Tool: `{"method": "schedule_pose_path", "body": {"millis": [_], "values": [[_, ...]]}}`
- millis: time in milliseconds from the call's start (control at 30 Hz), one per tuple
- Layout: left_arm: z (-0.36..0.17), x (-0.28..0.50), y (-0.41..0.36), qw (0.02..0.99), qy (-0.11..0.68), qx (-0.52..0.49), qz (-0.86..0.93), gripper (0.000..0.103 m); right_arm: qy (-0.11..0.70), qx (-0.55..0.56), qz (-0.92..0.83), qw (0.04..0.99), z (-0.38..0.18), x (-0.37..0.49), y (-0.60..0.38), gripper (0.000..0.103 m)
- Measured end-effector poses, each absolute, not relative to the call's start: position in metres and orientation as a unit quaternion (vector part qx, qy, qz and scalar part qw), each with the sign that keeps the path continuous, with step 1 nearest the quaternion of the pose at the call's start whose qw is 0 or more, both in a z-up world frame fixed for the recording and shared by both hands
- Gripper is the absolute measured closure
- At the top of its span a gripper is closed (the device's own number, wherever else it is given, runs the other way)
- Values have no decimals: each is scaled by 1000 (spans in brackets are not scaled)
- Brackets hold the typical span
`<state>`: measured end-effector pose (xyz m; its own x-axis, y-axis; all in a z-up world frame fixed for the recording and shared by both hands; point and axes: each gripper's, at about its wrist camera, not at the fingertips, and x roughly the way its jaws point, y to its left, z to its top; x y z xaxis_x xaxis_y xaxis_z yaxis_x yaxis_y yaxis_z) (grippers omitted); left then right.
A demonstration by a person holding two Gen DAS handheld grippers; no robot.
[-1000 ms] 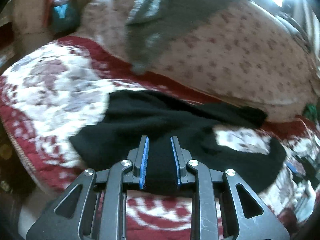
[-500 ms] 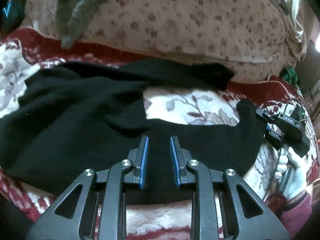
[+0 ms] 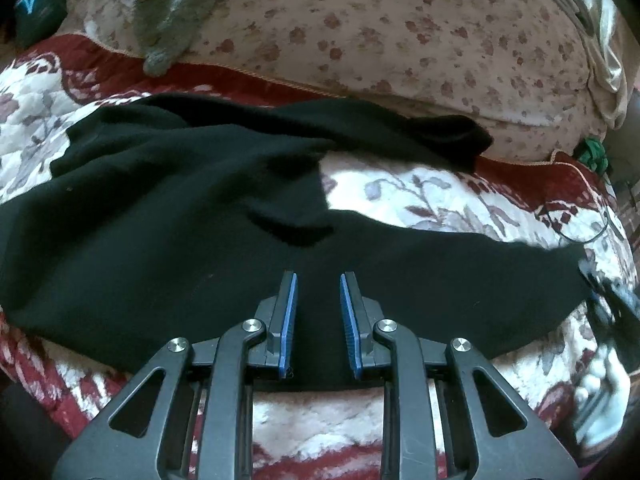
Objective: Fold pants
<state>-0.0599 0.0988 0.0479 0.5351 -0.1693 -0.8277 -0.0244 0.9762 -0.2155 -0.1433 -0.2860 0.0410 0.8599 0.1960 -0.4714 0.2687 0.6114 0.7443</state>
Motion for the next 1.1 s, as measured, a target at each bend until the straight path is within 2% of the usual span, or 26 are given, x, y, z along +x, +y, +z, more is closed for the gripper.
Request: {"method": "schedule_pose_path", "body": {"millis": [200, 400, 500, 667, 733, 767, 833, 967, 1033, 1067, 1100], "values": [[56, -73, 141, 876, 464, -128, 5, 82, 310, 415, -88, 851, 26, -175, -291, 89], [66, -94, 207, 877, 447, -155, 81, 82, 288, 415, -141, 851, 34, -196, -313, 88], [65, -108, 241, 872, 442, -172, 123, 82, 306, 446, -111, 834, 30, -202, -319, 79], [57, -130, 279, 859, 445, -184, 172, 82, 334, 482, -24, 810, 17, -205, -298, 78], [52, -136, 286, 855, 449, -182, 185, 82, 320, 505, 20, 801, 14, -207, -285, 75], [50, -138, 290, 853, 450, -188, 187, 82, 313, 516, 31, 797, 12, -206, -282, 68], [46, -140, 296, 847, 452, -214, 182, 82, 310, 532, 28, 787, 3, -201, -279, 62], [42, -138, 298, 843, 447, -254, 157, 81, 273, 581, 15, 767, -13, -196, -285, 62], [40, -134, 296, 840, 448, -270, 142, 71, 254, 593, 20, 764, -13, -189, -293, 62], [39, -132, 297, 839, 446, -283, 133, 62, 247, 599, 27, 761, -15, -185, -297, 62], [38, -131, 298, 837, 441, -297, 127, 59, 244, 608, 28, 755, -14, -181, -301, 62]]}}
